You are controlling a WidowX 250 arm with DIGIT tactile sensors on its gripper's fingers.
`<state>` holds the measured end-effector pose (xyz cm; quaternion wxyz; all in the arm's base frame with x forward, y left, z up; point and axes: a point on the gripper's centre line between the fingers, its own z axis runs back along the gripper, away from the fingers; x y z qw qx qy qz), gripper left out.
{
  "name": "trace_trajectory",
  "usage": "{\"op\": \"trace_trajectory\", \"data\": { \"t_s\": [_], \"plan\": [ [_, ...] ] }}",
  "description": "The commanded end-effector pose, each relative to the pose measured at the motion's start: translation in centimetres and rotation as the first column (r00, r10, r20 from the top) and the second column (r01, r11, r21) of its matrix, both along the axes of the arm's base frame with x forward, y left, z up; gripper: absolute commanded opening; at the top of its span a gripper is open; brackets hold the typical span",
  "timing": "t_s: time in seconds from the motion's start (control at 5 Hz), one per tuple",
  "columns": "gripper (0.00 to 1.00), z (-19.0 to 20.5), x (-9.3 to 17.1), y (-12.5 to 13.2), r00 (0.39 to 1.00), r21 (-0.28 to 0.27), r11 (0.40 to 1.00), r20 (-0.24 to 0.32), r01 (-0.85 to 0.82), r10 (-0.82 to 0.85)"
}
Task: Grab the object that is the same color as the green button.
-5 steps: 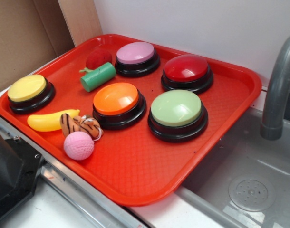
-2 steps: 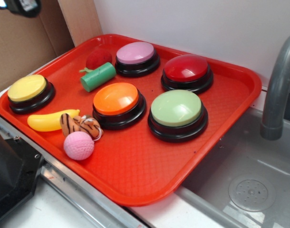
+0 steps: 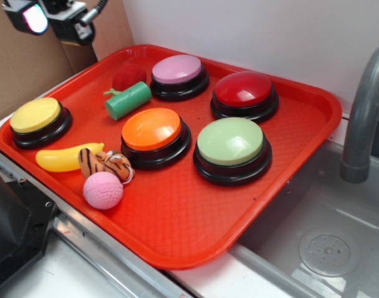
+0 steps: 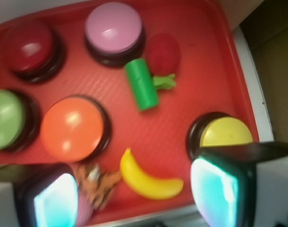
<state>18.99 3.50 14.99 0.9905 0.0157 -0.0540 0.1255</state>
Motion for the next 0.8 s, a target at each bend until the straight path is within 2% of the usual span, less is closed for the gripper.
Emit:
{"op": "trace_trajectory", "data": {
  "t_s": [0.0,0.4,0.6],
  "plan": [
    [1.0,-5.0,3.1,3.6,0.979,0.007,0.979,-0.01,-0.202,0.202],
    [1.0,-8.9,5.5,3.8,0.971,0.019,0.971,-0.015,-0.238,0.238],
    [1.0,-10.5,5.8,3.8,0.969,0.042,0.969,-0.03,-0.244,0.245]
  ]
}}
